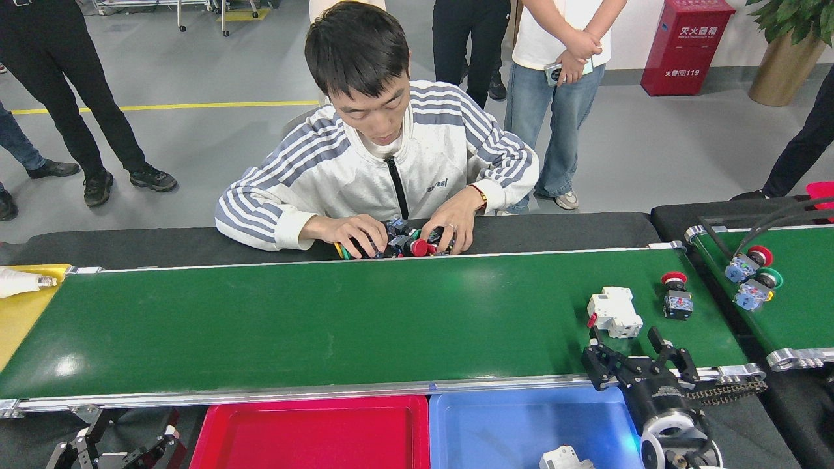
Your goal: Pick switch part from conveyor to tray
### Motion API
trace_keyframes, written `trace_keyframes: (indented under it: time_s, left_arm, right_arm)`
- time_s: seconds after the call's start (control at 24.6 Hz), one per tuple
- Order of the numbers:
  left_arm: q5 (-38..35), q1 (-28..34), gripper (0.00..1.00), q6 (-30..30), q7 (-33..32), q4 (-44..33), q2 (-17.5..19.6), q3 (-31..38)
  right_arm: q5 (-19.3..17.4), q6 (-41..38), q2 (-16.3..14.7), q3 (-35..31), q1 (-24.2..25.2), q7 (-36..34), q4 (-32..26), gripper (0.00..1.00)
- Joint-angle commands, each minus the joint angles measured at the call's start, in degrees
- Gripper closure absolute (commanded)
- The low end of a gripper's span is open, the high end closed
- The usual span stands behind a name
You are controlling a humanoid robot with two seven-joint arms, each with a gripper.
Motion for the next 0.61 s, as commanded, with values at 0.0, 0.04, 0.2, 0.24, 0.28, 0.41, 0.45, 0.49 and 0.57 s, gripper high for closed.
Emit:
trace_keyframes:
  time_s: [0.0,0.04,0.2,0.24,0.28,0.41,0.45,0.49,0.57]
  left_arm:
    - [-0.2,-0.4,0.0,0.0,0.2,-0.5,0.4,0.2]
    - [-0.2,-0.5,0.0,0.0,0.2,-0.5,0.4,0.2]
    - [-0.3,-0.6,0.0,0.0,0.2,-0.5,0.4,0.2]
    - [-0.3,-0.6,0.0,0.0,0.2,-0.5,0.4,0.3]
    - [-0.3,-0.6,0.0,0.0,0.2,-0.5,0.3,0.3]
    - [-0.2,-0.6,0.0,0.0,0.2,-0.6,0.2,0.4]
    - [-0.2,-0.6,0.0,0.0,0.2,-0.5,0.3,0.5]
    - [-0.2,-0.5,0.0,0.0,0.2,-0.6,0.2,0.5]
    - [-0.2,-0.4,0.0,0.0,0.2,-0.6,0.2,0.5]
  right_arm:
    - [-0.3,4.0,0.0,2.4,-4.3,-0.1,3.5,0.02]
    - [-0.2,5.0,-0.1,3.4,-5.7,-0.1,5.4,0.06]
    - [-0.3,5.1,-1.2,6.9,-7.8,-0.2,7.8,0.77]
    - [-0.3,5.1,-1.3,6.9,-7.6,-0.2,7.5,0.86]
    - [-0.5,5.0,-1.4,7.0,-7.5,-0.4,7.1,0.93]
    - [-0.5,4.0,-1.4,7.0,-4.7,-0.7,1.5,0.98]
    - [-0.6,3.7,-1.5,6.8,-2.1,-0.8,-2.1,0.98]
    - [-0.6,3.1,-2.0,6.5,0.3,-0.8,-5.5,0.98]
    - [-1.0,0.8,-4.6,5.6,8.6,-0.8,-15.3,0.98]
